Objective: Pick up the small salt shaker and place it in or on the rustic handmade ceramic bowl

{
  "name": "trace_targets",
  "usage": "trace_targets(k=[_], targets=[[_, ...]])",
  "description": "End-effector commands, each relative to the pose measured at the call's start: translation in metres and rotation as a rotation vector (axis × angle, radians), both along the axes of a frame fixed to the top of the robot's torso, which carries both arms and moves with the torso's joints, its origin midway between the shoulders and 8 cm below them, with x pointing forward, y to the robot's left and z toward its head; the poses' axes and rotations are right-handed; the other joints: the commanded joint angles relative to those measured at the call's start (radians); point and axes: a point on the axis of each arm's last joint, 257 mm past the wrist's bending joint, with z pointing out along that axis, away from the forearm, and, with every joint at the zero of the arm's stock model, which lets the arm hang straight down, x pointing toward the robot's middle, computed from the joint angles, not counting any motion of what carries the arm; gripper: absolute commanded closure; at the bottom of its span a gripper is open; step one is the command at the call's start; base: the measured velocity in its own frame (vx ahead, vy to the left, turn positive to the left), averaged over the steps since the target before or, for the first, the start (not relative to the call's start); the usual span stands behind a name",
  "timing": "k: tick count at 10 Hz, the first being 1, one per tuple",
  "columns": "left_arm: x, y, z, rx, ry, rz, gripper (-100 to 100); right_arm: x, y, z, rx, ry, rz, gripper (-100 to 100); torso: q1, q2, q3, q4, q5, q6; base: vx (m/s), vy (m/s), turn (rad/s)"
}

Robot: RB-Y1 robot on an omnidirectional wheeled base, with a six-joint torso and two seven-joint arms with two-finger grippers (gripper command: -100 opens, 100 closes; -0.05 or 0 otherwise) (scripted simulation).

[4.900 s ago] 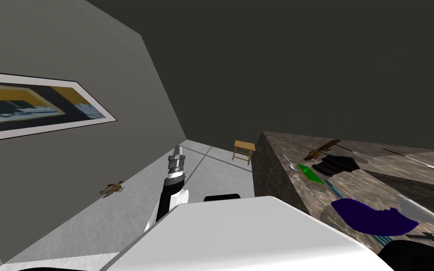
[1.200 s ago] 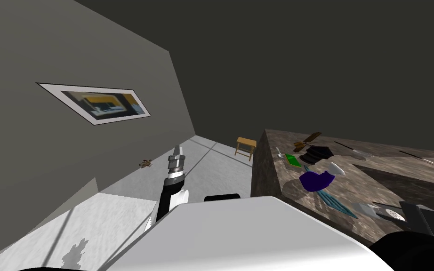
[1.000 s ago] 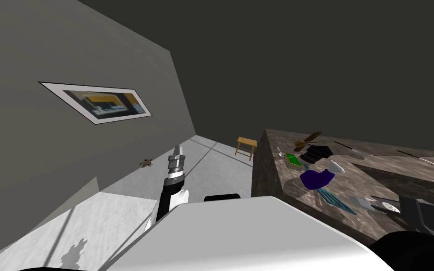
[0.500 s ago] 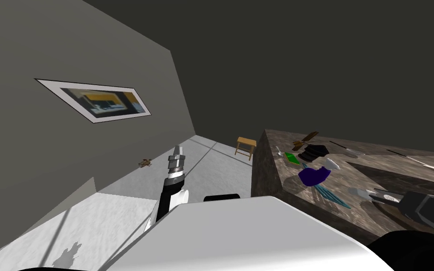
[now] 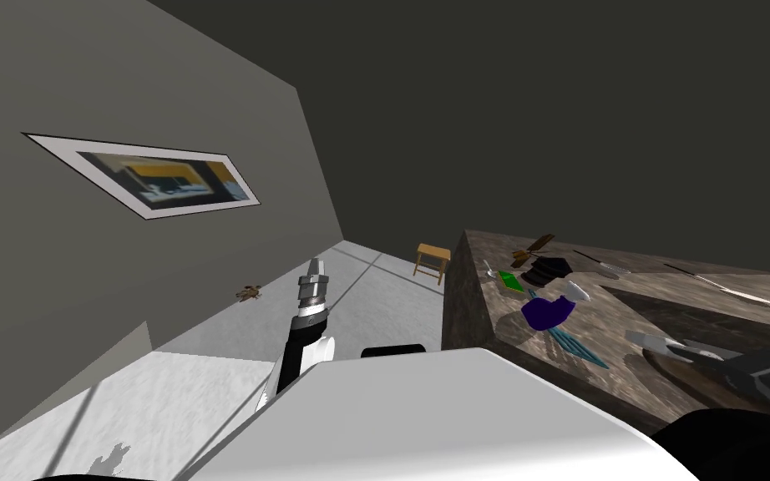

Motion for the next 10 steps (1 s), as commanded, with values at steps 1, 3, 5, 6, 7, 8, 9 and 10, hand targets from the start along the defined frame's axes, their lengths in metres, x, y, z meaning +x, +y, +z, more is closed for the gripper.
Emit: trace_targets(k=[1, 3, 5, 6, 7, 8, 9, 10], targets=[[0.0, 0.0, 0.0, 0.0, 0.0, 0.0, 0, -0.006, -0.006, 0.0, 0.044, -0.036, -0.073, 100, 0.0, 0.0, 0.0, 0.0, 0.0, 0.0, 0.039, -0.094, -0.061], [0.0, 0.0, 0.0, 0.0, 0.0, 0.0, 0, -0.011, -0.009, 0.0, 0.073, -0.059, -0.119, 100, -0.003, 0.0, 0.0, 0.0, -0.001, 0.0, 0.029, -0.077, -0.046], [0.0, 0.0, 0.0, 0.0, 0.0, 0.0, 0, -0.021, -0.015, -0.001, 0.125, -0.1, -0.203, 100, 0.0, 0.001, 0.0, 0.0, -0.001, 0.0, 0.027, -0.058, -0.047], [0.0, 0.0, 0.0, 0.0, 0.0, 0.0, 0, -0.026, -0.018, -0.001, 0.149, -0.12, -0.243, 100, -0.001, 0.0, 0.0, 0.0, -0.001, 0.0, 0.043, -0.082, -0.067], [0.0, 0.0, 0.0, 0.0, 0.0, 0.0, 0, -0.031, -0.021, -0.002, 0.174, -0.14, -0.282, 100, -0.002, 0.0, 0.0, 0.0, -0.001, 0.0, 0.043, -0.098, -0.064], [0.0, 0.0, 0.0, 0.0, 0.0, 0.0, 0, -0.036, -0.023, -0.002, 0.197, -0.158, -0.319, 100, -0.003, 0.0, 0.0, 0.0, -0.002, 0.001, 0.042, -0.092, -0.067], [0.0, 0.0, 0.0, 0.0, 0.0, 0.0, 0, -0.041, -0.025, -0.003, 0.219, -0.175, -0.354, 100, -0.003, 0.0, 0.0, 0.0, -0.002, 0.0, 0.043, -0.079, -0.057], [0.0, 0.0, 0.0, 0.0, 0.0, 0.0, 0, -0.046, -0.027, -0.003, 0.239, -0.191, -0.386, 100, -0.003, 0.0, 0.0, 0.0, -0.002, 0.001, 0.06, -0.073, -0.06]])
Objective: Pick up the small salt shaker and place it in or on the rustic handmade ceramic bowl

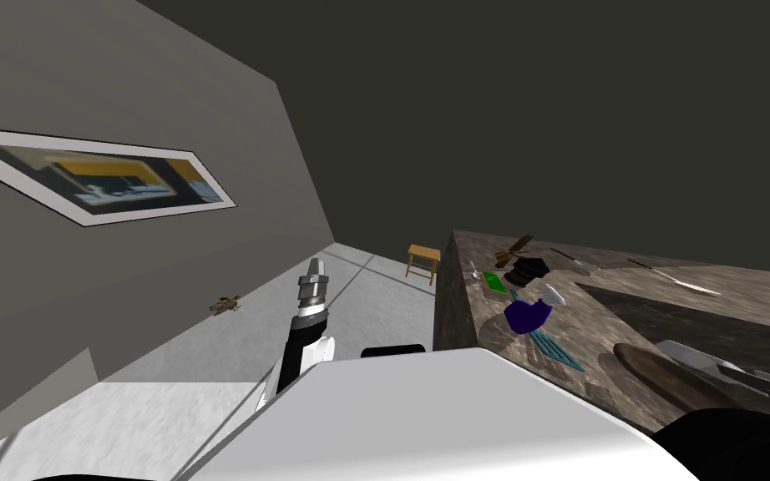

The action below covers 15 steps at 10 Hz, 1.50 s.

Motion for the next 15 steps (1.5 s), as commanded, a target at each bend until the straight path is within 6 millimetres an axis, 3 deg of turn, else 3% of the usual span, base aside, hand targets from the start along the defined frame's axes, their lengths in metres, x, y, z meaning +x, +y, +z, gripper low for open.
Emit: trace_targets(k=[1, 4, 5, 9, 10, 11, 15], targets=[[0.0, 0.0, 0.0, 0.0, 0.0, 0.0, 0, -0.006, -0.004, -0.001, 0.032, -0.025, -0.051, 100, 0.0, 0.0, 0.0, 0.0, 0.0, 0.0, 0.067, -0.069, -0.056], [0.0, 0.0, 0.0, 0.0, 0.0, 0.0, 0, -0.011, -0.006, -0.002, 0.051, -0.042, -0.083, 100, 0.001, 0.001, 0.0, 0.0, 0.0, 0.0, 0.03, -0.052, -0.03], [0.0, 0.0, 0.0, 0.0, 0.0, 0.0, 0, -0.012, -0.006, -0.002, 0.055, -0.044, -0.089, -100, 0.003, 0.002, 0.001, 0.0, 0.001, -0.001, 0.002, -0.006, 0.001], [0.0, 0.0, 0.0, 0.0, 0.0, 0.0, 0, -0.012, -0.006, -0.002, 0.054, -0.044, -0.088, -100, 0.006, 0.003, 0.001, 0.0, 0.002, -0.001, 0.0, 0.0, 0.0], [0.0, 0.0, 0.0, 0.0, 0.0, 0.0, 0, -0.012, -0.006, -0.002, 0.054, -0.044, -0.088, 0, 0.006, 0.003, 0.001, 0.0, 0.002, -0.001, 0.0, 0.0, 0.0], [0.0, 0.0, 0.0, 0.0, 0.0, 0.0, 0, -0.009, -0.011, 0.019, 0.048, -0.038, -0.076, -100, 0.006, 0.003, 0.001, 0.0, 0.002, -0.001, 0.035, 0.022, -0.074], [0.0, 0.0, 0.0, 0.0, 0.0, 0.0, 0, 0.001, -0.016, 0.058, 0.039, -0.024, -0.047, -100, 0.01, -0.002, -0.001, -0.001, 0.003, -0.001, 0.06, 0.042, -0.084]])
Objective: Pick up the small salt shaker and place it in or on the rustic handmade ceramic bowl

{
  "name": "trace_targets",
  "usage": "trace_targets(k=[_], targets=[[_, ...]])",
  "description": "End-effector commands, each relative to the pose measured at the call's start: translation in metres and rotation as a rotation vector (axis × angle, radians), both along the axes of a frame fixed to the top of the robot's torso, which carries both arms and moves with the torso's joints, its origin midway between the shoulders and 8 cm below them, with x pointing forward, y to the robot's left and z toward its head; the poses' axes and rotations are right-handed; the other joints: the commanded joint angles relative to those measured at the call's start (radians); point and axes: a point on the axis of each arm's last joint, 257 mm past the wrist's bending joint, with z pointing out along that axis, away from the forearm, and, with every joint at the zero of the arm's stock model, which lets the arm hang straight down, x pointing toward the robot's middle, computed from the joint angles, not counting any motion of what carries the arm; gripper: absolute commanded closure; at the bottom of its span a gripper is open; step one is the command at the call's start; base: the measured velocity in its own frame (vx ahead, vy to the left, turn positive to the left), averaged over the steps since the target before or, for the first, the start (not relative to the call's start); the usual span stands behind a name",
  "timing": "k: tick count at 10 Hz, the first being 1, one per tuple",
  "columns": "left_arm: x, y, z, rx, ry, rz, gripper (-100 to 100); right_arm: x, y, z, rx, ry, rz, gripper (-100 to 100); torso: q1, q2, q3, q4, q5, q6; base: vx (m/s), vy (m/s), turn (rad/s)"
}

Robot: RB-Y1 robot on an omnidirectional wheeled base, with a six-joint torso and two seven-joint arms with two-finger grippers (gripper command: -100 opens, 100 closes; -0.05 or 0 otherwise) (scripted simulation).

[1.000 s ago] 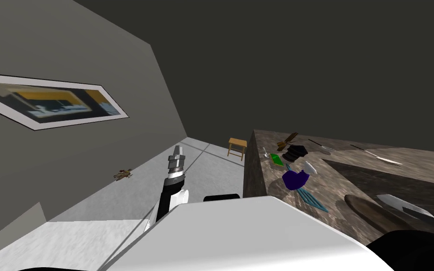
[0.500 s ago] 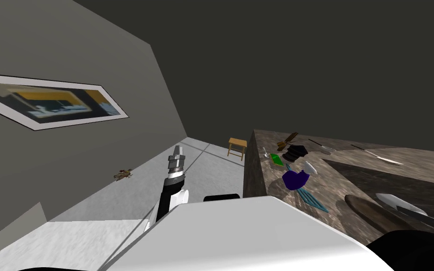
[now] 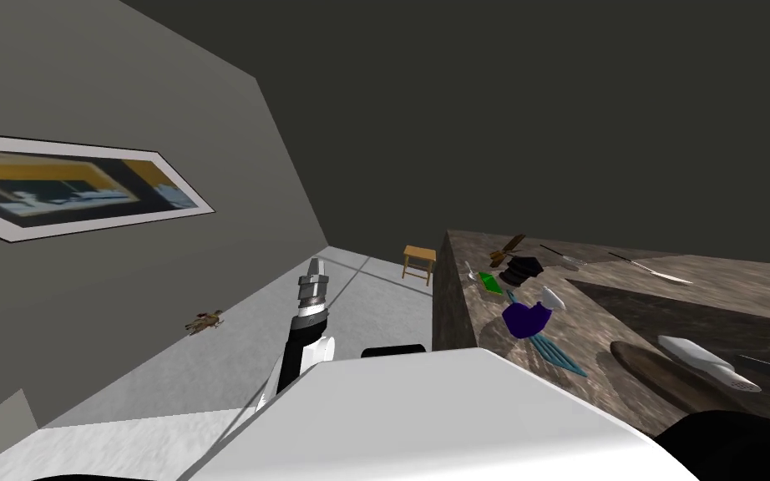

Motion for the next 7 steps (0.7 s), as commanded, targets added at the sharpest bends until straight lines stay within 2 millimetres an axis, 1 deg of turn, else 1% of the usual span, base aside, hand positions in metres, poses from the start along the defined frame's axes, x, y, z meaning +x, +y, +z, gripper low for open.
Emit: trace_targets(k=[1, 2, 7], targets=[[0.0, 0.0, 0.0, 0.0, 0.0, 0.0, 0, 0.0, 0.0, 0.0, 0.0, 0.0, 0.0, -100, 0.0, 0.0, 0.0, 0.0, 0.0, 0.0, 0.025, 0.014, -0.01], [0.0, 0.0, 0.0, 0.0, 0.0, 0.0, 0, 0.0004, 0.0002, 0.0009, 0.001, -0.001, 0.001, 0, -0.002, 0.002, 0.001, 0.0, -0.001, 0.0, 0.0, 0.0, 0.0], [0.0, 0.0, 0.0, 0.0, 0.0, 0.0, 0, 0.0005, 0.0002, 0.0008, 0.001, -0.001, 0.001, 0, -0.003, 0.004, 0.003, 0.001, -0.001, 0.0, 0.0, 0.0, 0.0]])
